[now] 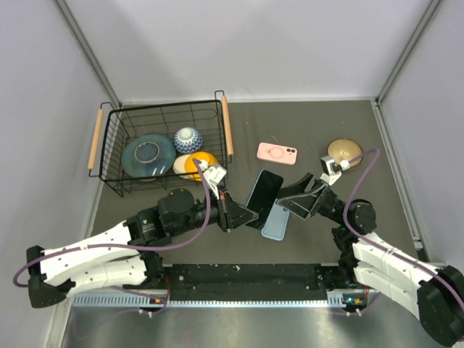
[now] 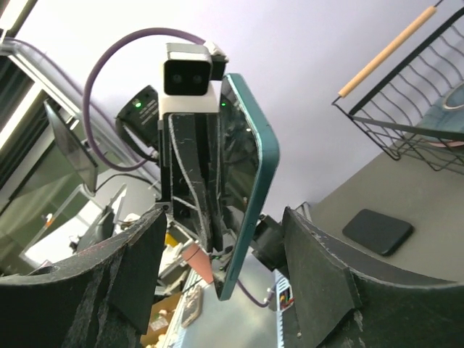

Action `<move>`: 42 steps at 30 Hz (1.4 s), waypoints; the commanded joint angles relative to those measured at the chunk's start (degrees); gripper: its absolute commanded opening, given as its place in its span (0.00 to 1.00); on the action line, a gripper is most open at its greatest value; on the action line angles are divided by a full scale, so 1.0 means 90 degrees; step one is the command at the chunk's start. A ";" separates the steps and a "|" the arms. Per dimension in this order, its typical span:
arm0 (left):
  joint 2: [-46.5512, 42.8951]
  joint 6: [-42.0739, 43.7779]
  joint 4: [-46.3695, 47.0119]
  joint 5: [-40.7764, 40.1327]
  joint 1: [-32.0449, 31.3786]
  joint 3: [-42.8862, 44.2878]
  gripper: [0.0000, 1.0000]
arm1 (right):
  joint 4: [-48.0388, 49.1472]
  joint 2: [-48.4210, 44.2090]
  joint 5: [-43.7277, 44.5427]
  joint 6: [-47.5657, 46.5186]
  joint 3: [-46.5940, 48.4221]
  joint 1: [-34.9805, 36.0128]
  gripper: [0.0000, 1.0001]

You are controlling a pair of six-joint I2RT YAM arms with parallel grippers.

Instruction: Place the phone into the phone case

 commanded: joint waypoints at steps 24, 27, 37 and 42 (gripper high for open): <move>0.0158 0.0182 0.0921 0.0176 0.0148 -0.0826 0.81 | -0.7174 -0.2061 0.2393 -0.1530 0.1566 0.0339 0.00; 0.0294 0.0563 0.0716 -0.0057 0.0138 -0.0904 0.71 | -0.8585 -0.1925 0.2454 -0.1852 0.2084 0.0135 0.00; 0.1397 0.0974 0.0129 -0.1423 0.0148 -0.1051 0.00 | -0.9524 -0.0998 0.1507 -0.2166 0.1988 -0.0821 0.00; 0.1993 0.0974 0.0441 -0.1709 0.0245 -0.0915 0.00 | -0.9563 -0.0178 0.1233 -0.2390 0.2007 -0.0999 0.00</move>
